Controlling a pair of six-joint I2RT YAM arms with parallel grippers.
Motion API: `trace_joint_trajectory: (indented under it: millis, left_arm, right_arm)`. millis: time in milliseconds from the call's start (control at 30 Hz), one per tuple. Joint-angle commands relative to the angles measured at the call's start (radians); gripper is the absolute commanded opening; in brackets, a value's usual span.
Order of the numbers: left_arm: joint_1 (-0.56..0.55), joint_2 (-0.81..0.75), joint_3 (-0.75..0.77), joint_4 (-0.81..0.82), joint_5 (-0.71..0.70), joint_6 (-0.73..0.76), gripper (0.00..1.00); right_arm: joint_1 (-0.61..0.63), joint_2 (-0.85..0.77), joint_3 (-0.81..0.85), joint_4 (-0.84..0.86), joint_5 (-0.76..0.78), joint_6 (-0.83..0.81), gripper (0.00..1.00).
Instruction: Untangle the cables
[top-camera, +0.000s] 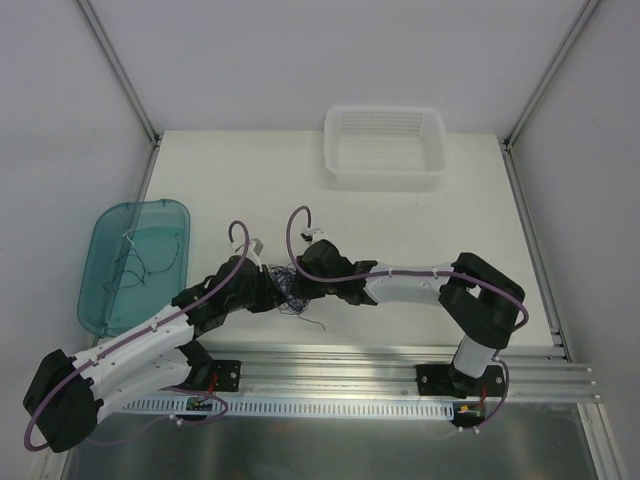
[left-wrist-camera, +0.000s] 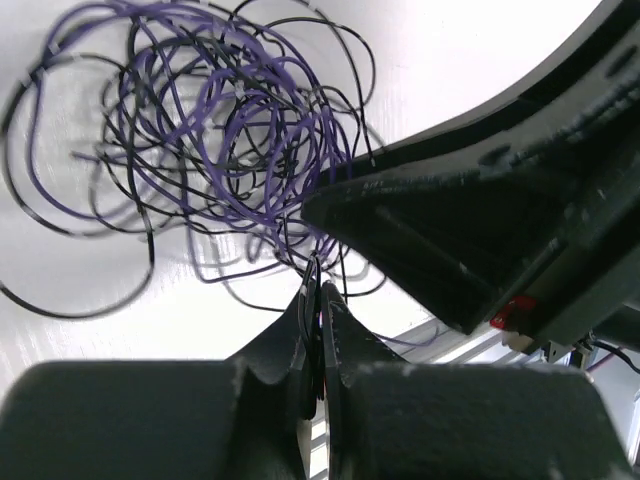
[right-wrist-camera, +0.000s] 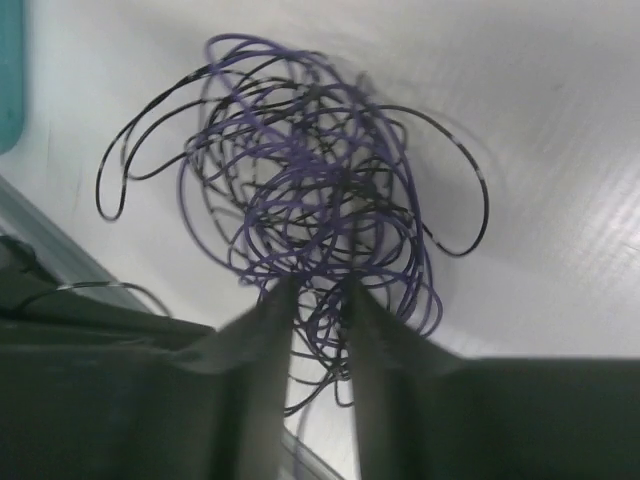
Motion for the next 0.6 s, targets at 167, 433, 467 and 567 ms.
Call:
trace_joint_trajectory:
  millis: [167, 433, 467, 567]
  left_arm:
    - [-0.007, -0.086, 0.055, -0.146, -0.145, 0.016, 0.0]
    - [-0.001, -0.095, 0.151, -0.313, -0.332, 0.03, 0.0]
    - [0.005, -0.098, 0.17, -0.341, -0.346, 0.035, 0.0]
    - [0.045, -0.103, 0.194, -0.368, -0.383, 0.054, 0.0]
  right_arm:
    - [-0.073, -0.235, -0.053, -0.305, 0.255, -0.087, 0.01]
    - [-0.277, -0.621, -0.184, -0.572, 0.416, -0.165, 0.01]
    - [-0.298, -0.696, -0.185, -0.612, 0.43, -0.194, 0.01]
    - [-0.378, -0.806, -0.164, -0.686, 0.444, -0.237, 0.01]
